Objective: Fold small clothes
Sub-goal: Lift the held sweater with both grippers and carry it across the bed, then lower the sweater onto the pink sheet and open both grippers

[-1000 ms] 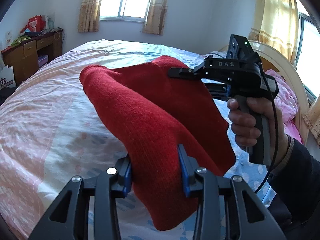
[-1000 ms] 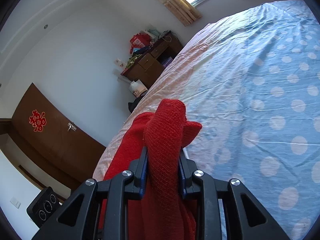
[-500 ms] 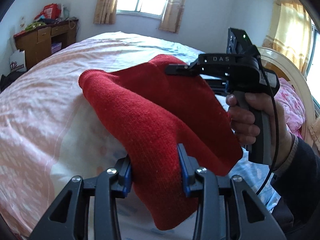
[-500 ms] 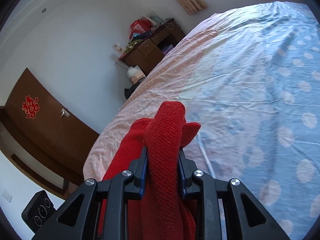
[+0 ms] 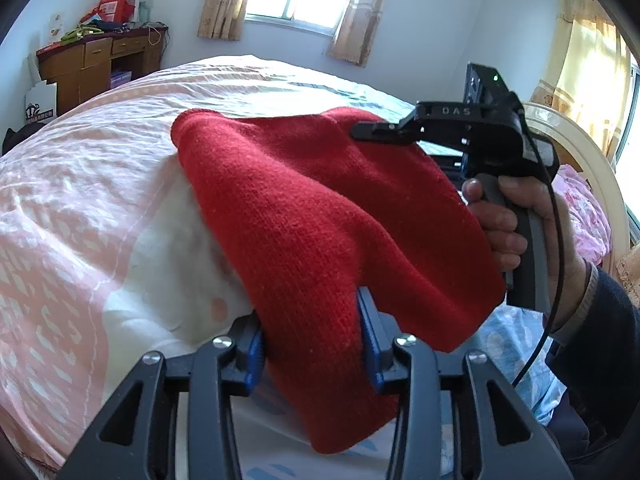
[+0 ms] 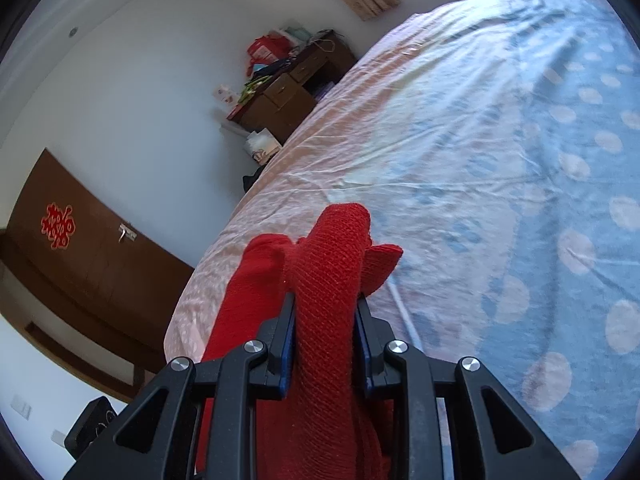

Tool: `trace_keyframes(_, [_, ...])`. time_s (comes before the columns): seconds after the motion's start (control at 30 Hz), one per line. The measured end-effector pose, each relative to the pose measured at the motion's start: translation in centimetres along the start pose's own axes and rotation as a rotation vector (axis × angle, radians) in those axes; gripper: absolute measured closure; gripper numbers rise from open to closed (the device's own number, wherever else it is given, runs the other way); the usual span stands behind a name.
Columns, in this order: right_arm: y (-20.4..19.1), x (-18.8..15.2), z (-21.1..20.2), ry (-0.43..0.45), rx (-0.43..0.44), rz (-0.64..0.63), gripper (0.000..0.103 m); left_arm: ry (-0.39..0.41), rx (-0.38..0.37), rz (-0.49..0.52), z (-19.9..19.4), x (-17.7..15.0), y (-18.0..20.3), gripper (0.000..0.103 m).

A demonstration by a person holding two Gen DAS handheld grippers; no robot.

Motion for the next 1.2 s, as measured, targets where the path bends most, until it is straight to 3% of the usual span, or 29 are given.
trace_keyframes(0.13, [0.9,-0.2,0.2,-0.011,-0.017,0.037,0.074,0.005,0.021,-0.02,0.0,0.1,-0.6,0.045])
trace_keyframes(0.33, [0.9,-0.4,0.2,-0.018,-0.026,0.032,0.074,0.008,0.043,0.002,-0.4,0.0,-0.8,0.042])
trace_keyframes(0.53, [1.1,-0.5,-0.9,0.005,-0.028,0.046,0.069,0.058,0.122,0.062,-2.5,0.6,-0.3,0.032])
trace_keyframes(0.67, [1.1,-0.3,-3.3,0.075,-0.017,0.054,0.056,0.133,0.129,0.022,-4.5,1.9,-1.0,0.013])
trace_keyframes(0.87, [-2.5,-1.3,-6.5,0.135,0.069,-0.036,0.053,0.167,0.138,0.008,-3.3,4.2,-1.8,0.013])
trace_keyframes(1.0, [-4.9,-4.0,-5.6,0.052,0.143,-0.099,0.052,0.142,0.191,-0.01,-1.2,4.2,-2.9,0.012])
trace_keyframes(1.1, [-3.2,-5.4,-4.3,0.022,0.052,-0.085,0.052,0.044,0.267,-0.013,1.0,2.7,-4.2,0.006])
trace_keyframes(1.13, [-1.8,-5.7,-3.8,0.019,0.012,-0.055,0.052,0.033,0.256,-0.031,1.1,2.2,-4.4,0.004])
trace_keyframes(1.2, [-0.2,-5.9,-4.0,0.068,0.118,0.011,0.052,0.04,0.21,-0.088,1.2,1.5,-5.2,0.0])
Point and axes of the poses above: each gripper's, at about its wrist camera, not at the fingertips, and z roughly the way its jaws point, y to its right, x to its top, the point moved 5 cm from there along z, roughly the way its jaws point, and after that the axes turned 1 degree about x, right-handed, at the moved point
